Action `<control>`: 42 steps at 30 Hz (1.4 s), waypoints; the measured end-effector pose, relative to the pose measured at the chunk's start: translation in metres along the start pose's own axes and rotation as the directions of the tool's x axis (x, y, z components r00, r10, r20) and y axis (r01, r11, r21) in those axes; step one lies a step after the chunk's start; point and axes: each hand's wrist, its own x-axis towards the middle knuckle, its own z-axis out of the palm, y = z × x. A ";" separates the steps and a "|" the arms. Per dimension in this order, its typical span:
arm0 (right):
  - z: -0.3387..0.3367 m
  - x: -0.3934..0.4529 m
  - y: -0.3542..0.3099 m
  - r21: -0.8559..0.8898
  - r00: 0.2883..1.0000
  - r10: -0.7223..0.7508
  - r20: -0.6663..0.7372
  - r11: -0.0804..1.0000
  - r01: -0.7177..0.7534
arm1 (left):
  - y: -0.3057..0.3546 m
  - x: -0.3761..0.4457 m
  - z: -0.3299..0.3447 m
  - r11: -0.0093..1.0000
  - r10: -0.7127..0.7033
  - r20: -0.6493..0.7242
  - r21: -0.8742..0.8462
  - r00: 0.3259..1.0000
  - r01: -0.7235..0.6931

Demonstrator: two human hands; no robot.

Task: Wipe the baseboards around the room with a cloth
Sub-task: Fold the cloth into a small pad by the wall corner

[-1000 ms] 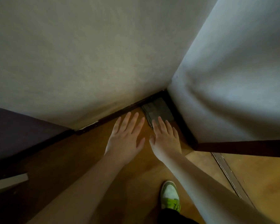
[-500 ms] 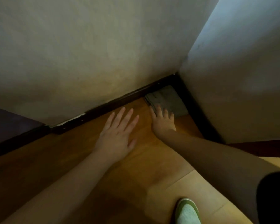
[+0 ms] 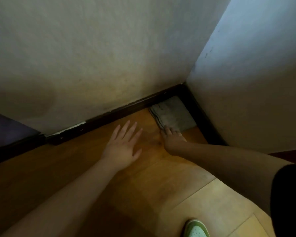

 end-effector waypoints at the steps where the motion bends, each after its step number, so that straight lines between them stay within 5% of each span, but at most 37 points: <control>1: 0.003 -0.004 0.002 0.005 1.000 -0.030 0.005 1.000 0.030 | 0.002 -0.003 0.001 1.000 0.012 0.015 0.003 1.000 -0.012; 6: 0.023 -0.030 0.005 0.060 0.976 -0.209 -0.061 0.975 0.212 | 0.018 -0.014 0.013 0.998 0.066 0.061 -0.013 0.996 -0.065; 12: 0.072 -0.079 0.000 0.018 0.858 -0.446 -0.255 0.885 0.466 | 0.033 -0.030 0.048 0.991 0.130 0.205 -0.007 0.970 -0.132; 17: 0.100 -0.112 0.001 0.271 0.849 -0.276 -0.451 0.864 0.425 | 0.047 -0.046 0.080 0.975 0.190 0.170 0.083 0.967 -0.206; 21: 0.107 -0.122 0.002 0.434 0.902 -0.162 -0.399 0.834 0.341 | 0.073 -0.038 0.094 0.970 0.240 0.103 0.008 0.965 -0.242; 25: 0.118 -0.131 -0.008 0.317 0.906 -0.202 -0.372 0.890 0.328 | 0.079 -0.028 0.098 0.975 0.223 0.090 -0.035 0.971 -0.220; 32: 0.119 -0.126 -0.020 0.017 0.888 -0.283 -0.363 0.951 0.310 | 0.069 -0.020 0.096 0.915 0.387 0.074 0.096 0.919 -0.393; 35: 0.115 -0.121 -0.017 0.032 0.883 -0.270 -0.384 0.952 0.305 | 0.071 -0.015 0.091 0.913 0.384 0.055 0.127 0.922 -0.388; 42: 0.117 -0.126 -0.001 0.579 0.906 0.016 -0.424 0.773 0.258 | 0.064 -0.012 0.067 0.900 0.233 0.225 -0.418 0.946 -0.123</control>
